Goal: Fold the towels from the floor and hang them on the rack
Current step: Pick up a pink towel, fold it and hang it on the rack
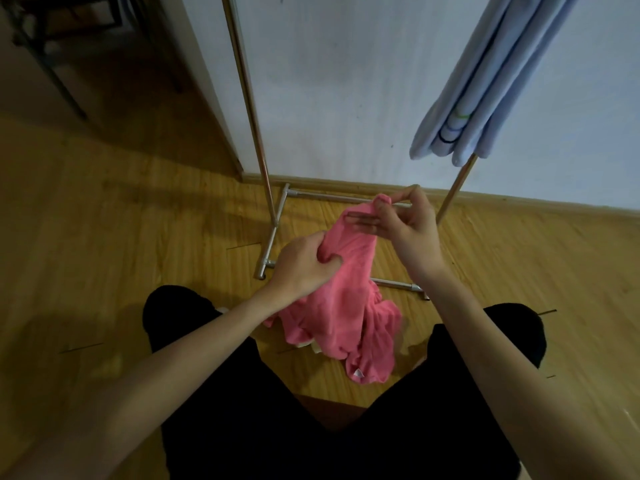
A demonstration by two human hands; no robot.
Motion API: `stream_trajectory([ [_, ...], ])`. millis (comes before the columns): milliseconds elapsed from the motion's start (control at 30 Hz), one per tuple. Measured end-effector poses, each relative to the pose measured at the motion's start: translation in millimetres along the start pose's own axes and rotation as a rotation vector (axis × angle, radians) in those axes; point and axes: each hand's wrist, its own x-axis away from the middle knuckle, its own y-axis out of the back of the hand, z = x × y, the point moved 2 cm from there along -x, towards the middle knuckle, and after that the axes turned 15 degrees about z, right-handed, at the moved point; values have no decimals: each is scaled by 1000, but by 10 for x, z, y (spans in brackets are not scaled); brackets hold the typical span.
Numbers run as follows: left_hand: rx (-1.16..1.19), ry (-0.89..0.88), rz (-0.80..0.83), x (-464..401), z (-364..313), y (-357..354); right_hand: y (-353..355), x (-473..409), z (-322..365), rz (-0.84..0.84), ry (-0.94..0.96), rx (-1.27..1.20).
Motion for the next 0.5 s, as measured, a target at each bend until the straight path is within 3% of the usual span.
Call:
stream_trajectory([
  [167, -132, -22, 3, 123, 71, 184, -6, 12, 7, -25, -23, 18],
  [267, -95, -45, 68, 151, 175, 269, -7, -2, 29, -60, -38, 71],
  [500, 16, -68, 95, 187, 106, 411, 171, -43, -37, -266, -43, 553],
])
